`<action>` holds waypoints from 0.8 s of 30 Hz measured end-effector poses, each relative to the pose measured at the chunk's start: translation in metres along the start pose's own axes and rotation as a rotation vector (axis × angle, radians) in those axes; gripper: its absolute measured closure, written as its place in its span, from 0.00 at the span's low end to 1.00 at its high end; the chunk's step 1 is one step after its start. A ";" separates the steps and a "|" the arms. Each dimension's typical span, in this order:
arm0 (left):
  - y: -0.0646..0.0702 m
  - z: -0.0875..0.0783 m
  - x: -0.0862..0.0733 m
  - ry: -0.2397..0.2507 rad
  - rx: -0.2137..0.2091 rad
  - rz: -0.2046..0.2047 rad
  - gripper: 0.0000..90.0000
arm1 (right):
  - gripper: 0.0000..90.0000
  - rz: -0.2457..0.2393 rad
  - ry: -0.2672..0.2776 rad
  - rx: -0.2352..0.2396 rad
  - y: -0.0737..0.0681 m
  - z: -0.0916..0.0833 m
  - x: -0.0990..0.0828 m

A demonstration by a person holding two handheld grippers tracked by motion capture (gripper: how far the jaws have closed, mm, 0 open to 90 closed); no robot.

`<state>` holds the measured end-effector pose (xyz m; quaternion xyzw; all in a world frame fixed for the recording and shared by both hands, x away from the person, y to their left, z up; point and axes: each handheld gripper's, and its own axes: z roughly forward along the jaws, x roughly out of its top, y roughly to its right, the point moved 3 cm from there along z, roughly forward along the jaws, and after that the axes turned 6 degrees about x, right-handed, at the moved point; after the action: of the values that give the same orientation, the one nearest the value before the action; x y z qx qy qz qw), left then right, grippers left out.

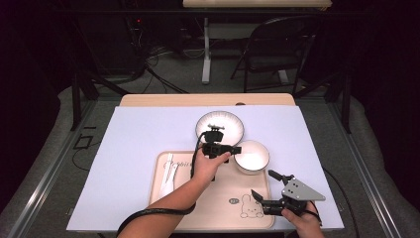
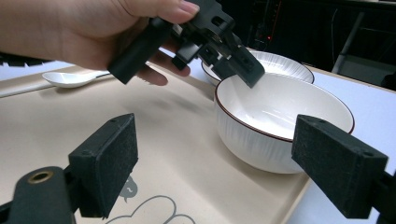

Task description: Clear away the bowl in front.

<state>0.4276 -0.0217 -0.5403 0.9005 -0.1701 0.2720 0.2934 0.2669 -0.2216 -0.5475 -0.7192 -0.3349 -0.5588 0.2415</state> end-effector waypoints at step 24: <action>-0.028 -0.044 0.008 0.041 0.129 0.050 0.39 | 0.16 0.001 -0.002 0.001 0.001 0.003 0.001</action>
<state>0.4297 0.0259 -0.5177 0.9073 -0.1687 0.3082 0.2311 0.2692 -0.2201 -0.5474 -0.7198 -0.3348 -0.5579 0.2418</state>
